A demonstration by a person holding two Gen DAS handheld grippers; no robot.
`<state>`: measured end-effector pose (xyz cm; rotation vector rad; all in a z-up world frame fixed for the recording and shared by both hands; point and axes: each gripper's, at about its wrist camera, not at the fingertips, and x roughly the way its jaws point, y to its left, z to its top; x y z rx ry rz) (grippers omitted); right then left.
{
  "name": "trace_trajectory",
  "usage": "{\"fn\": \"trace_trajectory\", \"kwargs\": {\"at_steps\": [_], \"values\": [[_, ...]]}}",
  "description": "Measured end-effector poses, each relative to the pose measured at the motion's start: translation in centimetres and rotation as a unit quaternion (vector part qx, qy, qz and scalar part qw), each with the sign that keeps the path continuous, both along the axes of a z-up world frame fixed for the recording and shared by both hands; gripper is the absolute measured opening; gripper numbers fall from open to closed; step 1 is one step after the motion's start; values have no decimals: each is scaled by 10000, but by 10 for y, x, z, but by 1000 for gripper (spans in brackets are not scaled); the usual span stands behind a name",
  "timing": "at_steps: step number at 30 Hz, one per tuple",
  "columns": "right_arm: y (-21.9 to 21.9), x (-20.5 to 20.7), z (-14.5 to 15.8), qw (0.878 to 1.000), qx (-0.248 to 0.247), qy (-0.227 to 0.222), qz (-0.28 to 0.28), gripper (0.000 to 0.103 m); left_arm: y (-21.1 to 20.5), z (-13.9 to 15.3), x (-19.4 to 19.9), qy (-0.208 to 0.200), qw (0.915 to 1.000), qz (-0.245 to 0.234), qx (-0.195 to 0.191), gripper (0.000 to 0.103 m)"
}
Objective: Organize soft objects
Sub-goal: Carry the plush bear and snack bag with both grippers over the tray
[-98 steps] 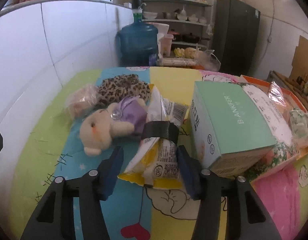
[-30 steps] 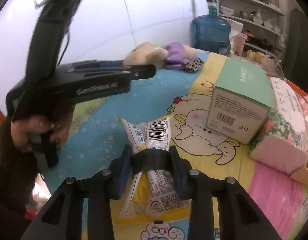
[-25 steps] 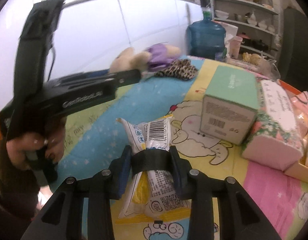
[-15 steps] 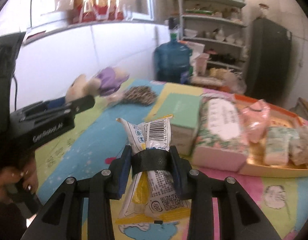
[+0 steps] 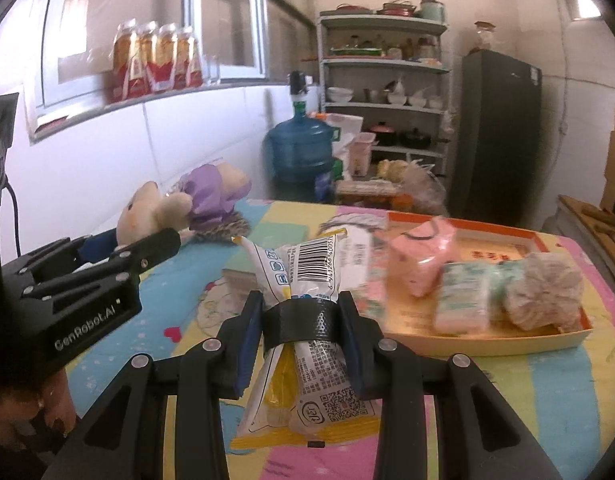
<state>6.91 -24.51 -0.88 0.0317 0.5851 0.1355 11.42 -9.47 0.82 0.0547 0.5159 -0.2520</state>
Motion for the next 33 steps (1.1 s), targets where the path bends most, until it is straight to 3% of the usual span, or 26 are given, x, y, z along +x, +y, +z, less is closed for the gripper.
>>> {"fn": "trace_trajectory", "kwargs": {"at_steps": [16, 33], "values": [[-120, -15, 9, 9959, 92, -357, -829, 38, -121, -3, -11, -126, 9979, -641, 1, 43], [-234, 11, -5, 9882, 261, -341, -1471, 38, -216, -28, 39, 108, 9975, -696, 52, 43]]}}
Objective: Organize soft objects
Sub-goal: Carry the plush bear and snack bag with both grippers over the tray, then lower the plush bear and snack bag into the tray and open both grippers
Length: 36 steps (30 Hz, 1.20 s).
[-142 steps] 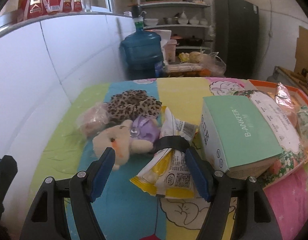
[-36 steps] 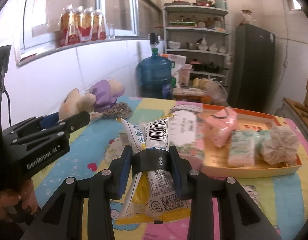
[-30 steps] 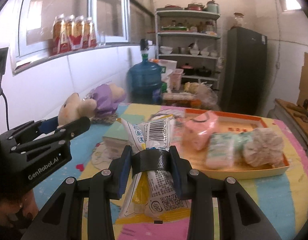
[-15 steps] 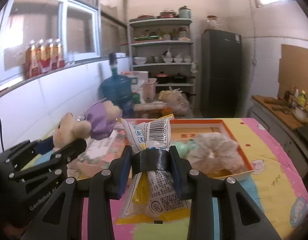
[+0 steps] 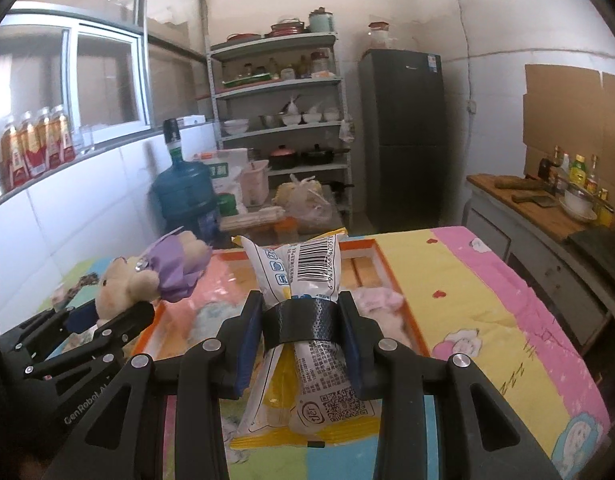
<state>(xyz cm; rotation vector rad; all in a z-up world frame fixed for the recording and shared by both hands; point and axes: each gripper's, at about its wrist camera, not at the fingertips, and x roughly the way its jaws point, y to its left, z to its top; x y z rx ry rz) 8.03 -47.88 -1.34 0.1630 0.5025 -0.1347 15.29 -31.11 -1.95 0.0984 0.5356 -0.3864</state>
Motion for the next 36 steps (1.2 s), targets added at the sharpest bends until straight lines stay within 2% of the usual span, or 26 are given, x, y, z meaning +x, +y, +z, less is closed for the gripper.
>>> {"fn": "trace_trajectory", "kwargs": {"at_steps": [6, 13, 17, 21, 27, 36], "values": [[-26, 33, 10, 9999, -102, -37, 125, 38, -26, 1, 31, 21, 9999, -7, 123, 43], [-52, 98, 14, 9979, -103, 307, 566, 38, -57, -8, 74, 344, 9989, -36, 308, 43], [-64, 138, -2, 9943, 133, 752, 748, 38, -64, -21, 99, 655, 9969, 56, 427, 43], [-71, 162, -27, 9900, 252, 1158, 763, 38, -68, -40, 117, 1068, 9930, 56, 511, 43], [-72, 177, -56, 9850, 359, 1493, 788, 38, -75, -56, 125, 1241, 9900, -27, 677, 43], [-74, 187, -74, 9812, 421, 1730, 749, 38, -76, -62, 126, 1362, 9882, -38, 703, 43]]}}
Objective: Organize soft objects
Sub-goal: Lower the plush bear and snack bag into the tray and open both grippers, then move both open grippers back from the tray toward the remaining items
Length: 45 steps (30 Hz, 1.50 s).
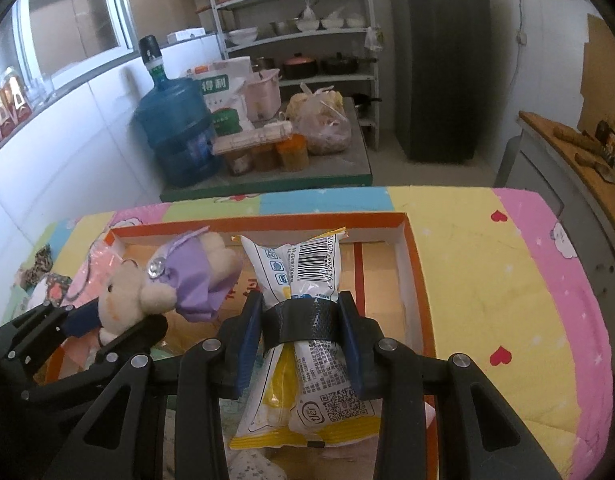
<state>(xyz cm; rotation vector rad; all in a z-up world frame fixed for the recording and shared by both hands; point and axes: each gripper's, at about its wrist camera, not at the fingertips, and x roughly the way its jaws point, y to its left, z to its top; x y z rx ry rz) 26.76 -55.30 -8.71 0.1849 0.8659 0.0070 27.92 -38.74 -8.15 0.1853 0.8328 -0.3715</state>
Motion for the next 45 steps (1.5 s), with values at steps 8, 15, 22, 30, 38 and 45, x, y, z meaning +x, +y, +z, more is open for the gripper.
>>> {"fn": "trace_trajectory", "kwargs": {"at_steps": [8, 15, 22, 30, 38, 45], "values": [[1, 0, -1, 10000, 52, -22, -40, 40, 1, -2, 0, 11, 9999, 22, -128, 46], [-4, -9, 1, 9996, 189, -158, -143, 48, 6, 0, 0, 27, 9997, 98, -208, 51], [-7, -22, 12, 9985, 300, -388, -257, 55, 11, 10, -11, -155, 9990, 70, -413, 79], [-1, -50, 35, 9956, 179, -777, -488, 55, 15, 26, -27, -357, 9975, 55, -600, 85], [7, -98, 60, 9882, 131, -1232, -901, 60, 27, 50, -57, -847, 9931, -41, -810, 85], [28, -131, 74, 9838, 170, -1471, -1014, 62, 56, 73, -88, -1359, 9850, -97, -1058, 90]]}}
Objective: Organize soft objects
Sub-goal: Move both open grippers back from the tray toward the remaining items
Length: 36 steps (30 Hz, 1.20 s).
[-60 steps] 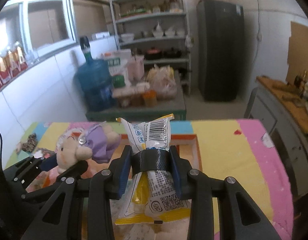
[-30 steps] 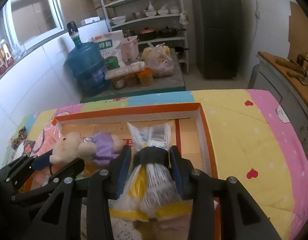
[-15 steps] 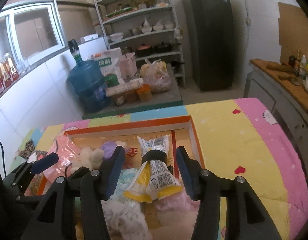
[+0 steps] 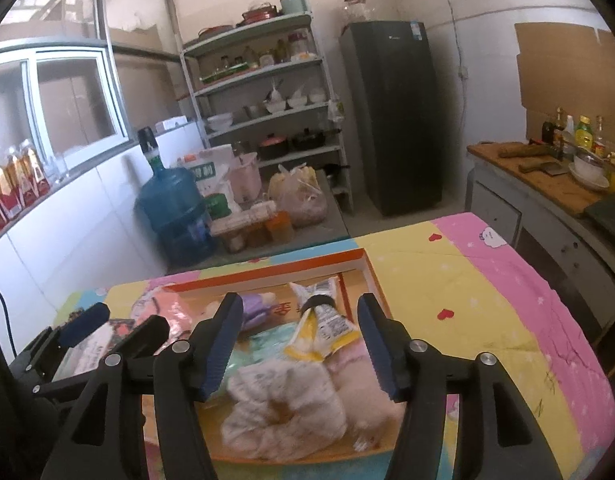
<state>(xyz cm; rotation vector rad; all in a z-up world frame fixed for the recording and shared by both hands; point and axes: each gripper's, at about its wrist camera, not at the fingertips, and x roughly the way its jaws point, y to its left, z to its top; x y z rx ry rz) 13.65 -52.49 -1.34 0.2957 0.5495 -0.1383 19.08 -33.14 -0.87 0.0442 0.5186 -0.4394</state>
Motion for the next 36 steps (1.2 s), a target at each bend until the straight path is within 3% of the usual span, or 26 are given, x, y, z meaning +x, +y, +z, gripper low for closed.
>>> {"fn": "trace_trajectory", "kwargs": {"at_steps": [3, 6, 12, 23, 36], "values": [[15, -9, 6, 10000, -5, -50, 16, 63, 21, 8, -9, -85, 9996, -17, -265, 97], [32, -16, 14, 9999, -35, -134, 21, 68, 47, 14, -19, -202, 9984, -97, -523, 97], [79, -30, 30, 9992, -51, -361, 170, 74, 112, 24, -26, -145, 9974, 324, -625, 97], [190, -20, 42, 9945, -66, -505, 919, 74, 227, 32, -40, -502, 9879, 1463, -119, 97], [292, 3, 40, 9846, -237, -476, 1667, 74, 314, 23, -37, -436, 9806, 1908, 38, 97]]}}
